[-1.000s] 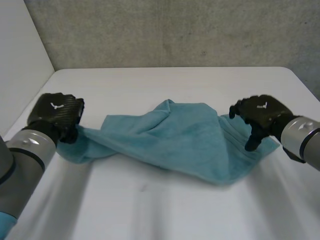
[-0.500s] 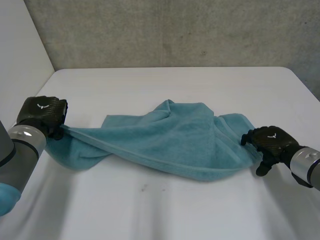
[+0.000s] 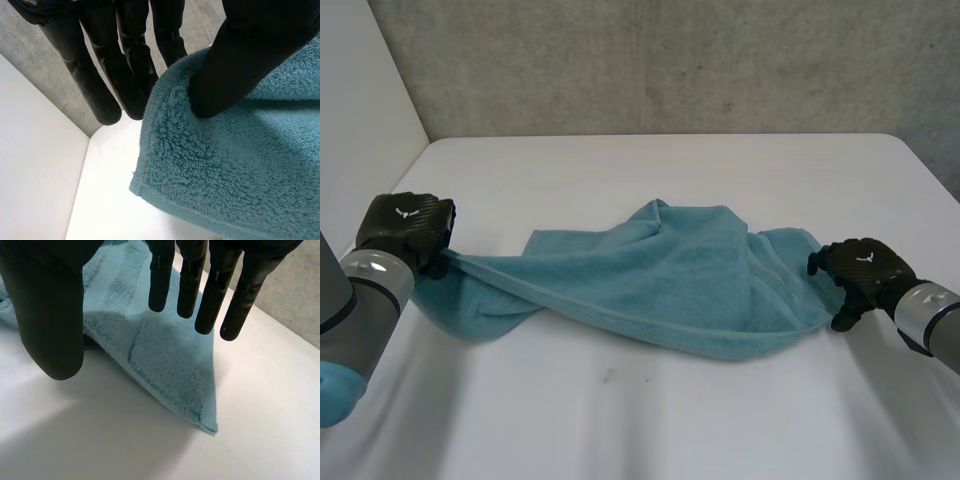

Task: Fold the laundry

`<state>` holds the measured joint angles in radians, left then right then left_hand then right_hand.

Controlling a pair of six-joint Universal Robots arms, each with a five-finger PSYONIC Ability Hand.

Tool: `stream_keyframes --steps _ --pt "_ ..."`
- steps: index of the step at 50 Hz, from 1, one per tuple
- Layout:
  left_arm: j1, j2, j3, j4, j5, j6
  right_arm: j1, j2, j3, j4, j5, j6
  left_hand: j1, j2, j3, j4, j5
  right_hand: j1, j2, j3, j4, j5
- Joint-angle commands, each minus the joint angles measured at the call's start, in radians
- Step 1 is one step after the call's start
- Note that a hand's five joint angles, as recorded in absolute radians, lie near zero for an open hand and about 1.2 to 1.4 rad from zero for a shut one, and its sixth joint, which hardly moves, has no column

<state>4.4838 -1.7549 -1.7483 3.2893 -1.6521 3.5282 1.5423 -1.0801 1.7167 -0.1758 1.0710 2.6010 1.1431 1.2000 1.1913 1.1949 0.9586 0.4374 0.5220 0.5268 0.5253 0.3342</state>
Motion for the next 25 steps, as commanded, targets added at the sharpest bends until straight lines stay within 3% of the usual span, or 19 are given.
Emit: stream_keyframes --steps 1,5,13,17,21,22,25 --pt "0.0 0.0 -0.002 0.0 0.0 0.0 -0.001 0.031 -0.038 0.002 0.0 0.024 0.253 0.196 0.205 0.201 0.263 0.275 0.191 0.186 0.188 0.204" --pt "0.0 0.0 -0.002 0.0 0.0 0.0 0.002 0.052 -0.061 0.006 0.003 0.024 0.253 0.196 0.205 0.201 0.263 0.396 0.311 0.307 0.308 0.325" --pt "0.002 -0.001 -0.002 0.0 0.0 0.0 0.005 0.1 -0.115 0.022 0.004 0.027 0.253 0.196 0.205 0.201 0.263 0.957 0.873 0.868 0.87 0.886" --pt "0.006 -0.001 -0.002 -0.002 0.0 0.0 0.002 0.1 -0.137 0.056 0.004 0.04 0.253 0.196 0.205 0.201 0.263 0.959 0.874 0.87 0.871 0.888" --pt "0.012 0.005 0.0 -0.01 0.002 0.0 -0.002 0.053 -0.153 0.101 0.006 0.088 0.253 0.196 0.205 0.201 0.263 0.959 0.874 0.87 0.871 0.888" --pt "0.012 0.008 0.0 -0.011 0.002 0.0 -0.01 -0.06 -0.17 0.145 0.01 0.134 0.253 0.196 0.205 0.201 0.263 0.959 0.874 0.87 0.871 0.888" --pt "0.011 0.035 0.004 -0.017 0.0 0.002 -0.008 -0.177 -0.186 0.18 0.012 0.155 0.253 0.196 0.205 0.201 0.263 0.959 0.874 0.87 0.871 0.888"
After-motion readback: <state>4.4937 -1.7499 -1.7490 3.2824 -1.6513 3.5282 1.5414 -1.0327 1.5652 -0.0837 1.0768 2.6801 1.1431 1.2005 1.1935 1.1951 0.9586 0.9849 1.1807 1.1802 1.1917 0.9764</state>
